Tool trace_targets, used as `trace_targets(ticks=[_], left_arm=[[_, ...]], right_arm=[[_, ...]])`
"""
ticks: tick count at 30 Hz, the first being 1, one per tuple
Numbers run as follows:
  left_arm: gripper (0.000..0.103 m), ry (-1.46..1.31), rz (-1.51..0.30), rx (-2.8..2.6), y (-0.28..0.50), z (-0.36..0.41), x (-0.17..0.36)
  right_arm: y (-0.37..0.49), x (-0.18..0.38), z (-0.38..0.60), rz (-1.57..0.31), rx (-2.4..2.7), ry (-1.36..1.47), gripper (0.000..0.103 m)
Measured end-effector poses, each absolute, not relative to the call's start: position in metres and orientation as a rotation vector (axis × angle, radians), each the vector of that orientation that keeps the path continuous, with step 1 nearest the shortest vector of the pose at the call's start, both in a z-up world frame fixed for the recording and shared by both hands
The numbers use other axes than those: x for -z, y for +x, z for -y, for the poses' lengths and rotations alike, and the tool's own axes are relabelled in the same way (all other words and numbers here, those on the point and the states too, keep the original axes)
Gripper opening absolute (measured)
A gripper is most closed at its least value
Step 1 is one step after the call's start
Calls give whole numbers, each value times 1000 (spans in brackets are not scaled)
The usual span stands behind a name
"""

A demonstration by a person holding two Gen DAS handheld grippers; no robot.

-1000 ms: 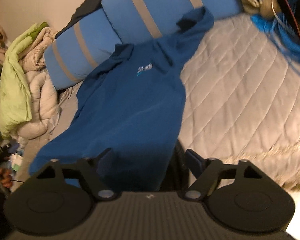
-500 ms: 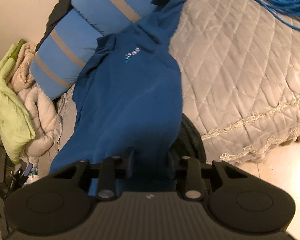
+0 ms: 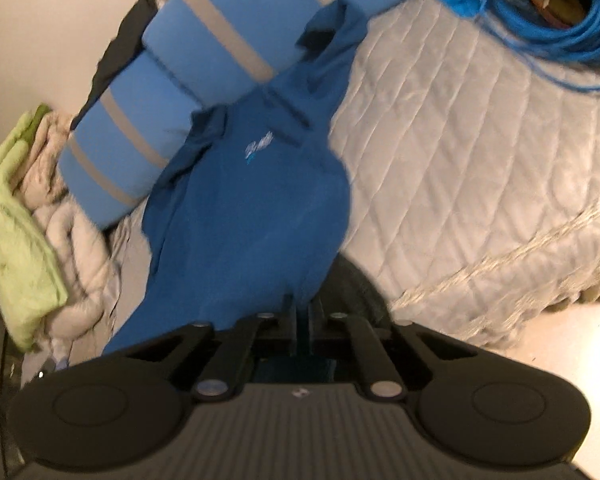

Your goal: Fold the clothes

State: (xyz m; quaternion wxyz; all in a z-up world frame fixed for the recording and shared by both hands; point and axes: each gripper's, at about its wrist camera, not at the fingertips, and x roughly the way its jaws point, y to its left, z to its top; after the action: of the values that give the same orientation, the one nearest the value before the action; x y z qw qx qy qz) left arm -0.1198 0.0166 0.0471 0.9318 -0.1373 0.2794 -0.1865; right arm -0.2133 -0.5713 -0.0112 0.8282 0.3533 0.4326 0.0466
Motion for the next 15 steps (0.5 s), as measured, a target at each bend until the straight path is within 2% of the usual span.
trace_targets(ticks=[12, 14, 15], left_arm=[[102, -500, -733, 409, -118, -30, -13], [99, -561, -752, 446, -120, -32, -6], [90, -586, -758, 460, -120, -32, -3]], right_arm=[[-215, 25, 601, -909, -7, 772, 4], [-214, 30, 604, -911, 0, 777, 4], [-214, 31, 604, -913, 2, 774, 4]])
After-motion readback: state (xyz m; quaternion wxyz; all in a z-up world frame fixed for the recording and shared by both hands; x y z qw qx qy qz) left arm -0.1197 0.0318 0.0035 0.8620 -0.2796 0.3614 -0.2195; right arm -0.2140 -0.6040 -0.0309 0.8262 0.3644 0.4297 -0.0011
